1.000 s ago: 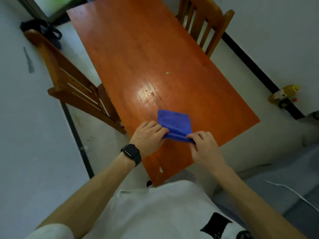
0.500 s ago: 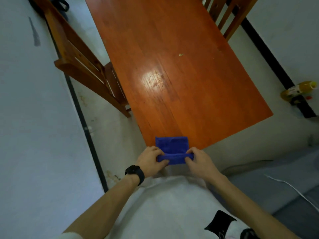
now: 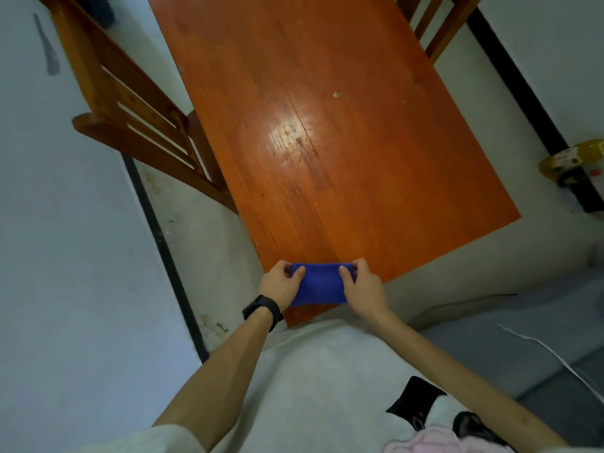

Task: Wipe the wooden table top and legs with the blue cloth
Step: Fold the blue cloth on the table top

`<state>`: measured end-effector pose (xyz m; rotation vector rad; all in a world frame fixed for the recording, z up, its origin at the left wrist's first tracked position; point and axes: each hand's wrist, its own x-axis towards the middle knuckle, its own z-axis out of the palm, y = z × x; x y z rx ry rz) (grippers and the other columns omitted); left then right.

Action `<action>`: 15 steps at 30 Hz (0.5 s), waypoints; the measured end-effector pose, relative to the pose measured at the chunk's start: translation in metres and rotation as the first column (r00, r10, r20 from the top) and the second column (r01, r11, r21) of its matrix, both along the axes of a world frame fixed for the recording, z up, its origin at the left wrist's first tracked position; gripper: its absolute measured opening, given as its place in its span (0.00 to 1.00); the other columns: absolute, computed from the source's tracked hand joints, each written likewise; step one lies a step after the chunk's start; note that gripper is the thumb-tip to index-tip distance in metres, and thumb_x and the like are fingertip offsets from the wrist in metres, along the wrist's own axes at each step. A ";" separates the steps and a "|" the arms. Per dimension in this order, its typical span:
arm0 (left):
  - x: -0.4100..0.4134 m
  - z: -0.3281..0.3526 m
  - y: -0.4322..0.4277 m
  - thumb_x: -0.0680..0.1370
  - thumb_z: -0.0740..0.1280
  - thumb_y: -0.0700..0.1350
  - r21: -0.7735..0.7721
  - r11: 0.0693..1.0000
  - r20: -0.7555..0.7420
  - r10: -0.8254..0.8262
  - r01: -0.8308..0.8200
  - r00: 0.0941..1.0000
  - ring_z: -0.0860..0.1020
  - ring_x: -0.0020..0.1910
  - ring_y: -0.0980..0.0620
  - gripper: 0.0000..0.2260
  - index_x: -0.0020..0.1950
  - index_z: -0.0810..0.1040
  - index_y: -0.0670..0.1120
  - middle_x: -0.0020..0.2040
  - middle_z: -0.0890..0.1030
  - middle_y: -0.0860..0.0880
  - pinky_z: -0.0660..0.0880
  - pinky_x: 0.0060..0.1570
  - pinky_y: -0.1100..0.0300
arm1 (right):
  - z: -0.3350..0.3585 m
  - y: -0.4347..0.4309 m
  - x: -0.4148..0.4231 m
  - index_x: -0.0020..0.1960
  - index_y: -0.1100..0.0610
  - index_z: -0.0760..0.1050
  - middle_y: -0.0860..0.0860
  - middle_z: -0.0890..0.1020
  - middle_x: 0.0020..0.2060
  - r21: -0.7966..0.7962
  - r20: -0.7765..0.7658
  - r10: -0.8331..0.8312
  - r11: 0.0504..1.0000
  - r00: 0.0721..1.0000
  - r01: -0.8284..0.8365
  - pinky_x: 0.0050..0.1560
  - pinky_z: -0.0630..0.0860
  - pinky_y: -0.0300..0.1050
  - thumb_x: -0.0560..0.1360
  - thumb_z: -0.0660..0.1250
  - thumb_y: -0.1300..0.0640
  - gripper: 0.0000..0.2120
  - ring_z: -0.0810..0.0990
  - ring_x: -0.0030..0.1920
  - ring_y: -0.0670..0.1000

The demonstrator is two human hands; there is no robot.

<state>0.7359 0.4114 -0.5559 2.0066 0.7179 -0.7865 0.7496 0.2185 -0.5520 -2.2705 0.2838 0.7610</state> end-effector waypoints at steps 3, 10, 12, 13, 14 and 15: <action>-0.007 0.002 0.001 0.80 0.64 0.57 0.000 1.000 0.013 0.021 -0.021 1.000 0.79 0.45 0.49 0.10 0.50 0.74 0.50 0.46 0.80 0.49 0.77 0.47 0.51 | -0.001 -0.003 -0.003 0.56 0.51 0.66 0.47 0.78 0.43 0.004 0.013 0.036 0.999 0.999 -0.036 0.36 0.75 0.37 0.82 0.58 0.45 0.10 0.79 0.40 0.43; -0.017 0.003 0.003 0.79 0.59 0.63 0.216 0.973 -0.017 -0.074 0.076 0.997 0.78 0.40 0.53 0.14 0.52 0.72 0.53 0.42 0.79 0.54 0.79 0.46 0.51 | -0.004 0.003 -0.004 0.55 0.50 0.66 0.47 0.79 0.44 -0.077 0.046 0.087 0.994 0.995 -0.083 0.40 0.80 0.44 0.81 0.58 0.43 0.11 0.80 0.41 0.45; -0.014 0.007 -0.001 0.79 0.60 0.61 0.205 0.977 -0.024 -0.056 0.060 0.998 0.78 0.40 0.53 0.12 0.53 0.70 0.53 0.43 0.79 0.53 0.79 0.46 0.51 | -0.005 0.006 -0.005 0.55 0.50 0.66 0.48 0.78 0.46 -0.098 0.059 0.070 0.993 0.996 -0.064 0.42 0.80 0.45 0.80 0.59 0.44 0.11 0.79 0.43 0.46; -0.014 0.010 -0.002 0.79 0.61 0.60 0.217 0.974 -0.017 -0.066 0.068 0.998 0.78 0.41 0.53 0.12 0.55 0.68 0.53 0.44 0.78 0.53 0.79 0.46 0.50 | -0.004 0.007 -0.006 0.56 0.51 0.66 0.49 0.77 0.48 -0.105 0.074 0.057 0.993 0.996 -0.049 0.44 0.80 0.45 0.80 0.60 0.45 0.11 0.79 0.45 0.47; -0.016 0.012 -0.002 0.79 0.62 0.59 0.271 0.957 0.025 -0.113 0.102 0.993 0.78 0.43 0.52 0.13 0.57 0.68 0.53 0.47 0.78 0.53 0.79 0.48 0.50 | -0.003 0.007 -0.009 0.58 0.52 0.67 0.49 0.76 0.50 -0.118 0.109 0.049 0.992 0.993 -0.036 0.47 0.79 0.46 0.79 0.61 0.45 0.13 0.78 0.48 0.48; -0.019 0.013 -0.001 0.78 0.62 0.58 0.354 0.924 0.095 -0.192 0.147 0.977 0.77 0.47 0.51 0.15 0.60 0.68 0.52 0.53 0.77 0.51 0.77 0.52 0.51 | -0.002 0.007 -0.012 0.60 0.53 0.67 0.50 0.75 0.54 -0.145 0.167 0.054 0.989 0.984 -0.030 0.50 0.78 0.47 0.78 0.62 0.46 0.15 0.77 0.52 0.49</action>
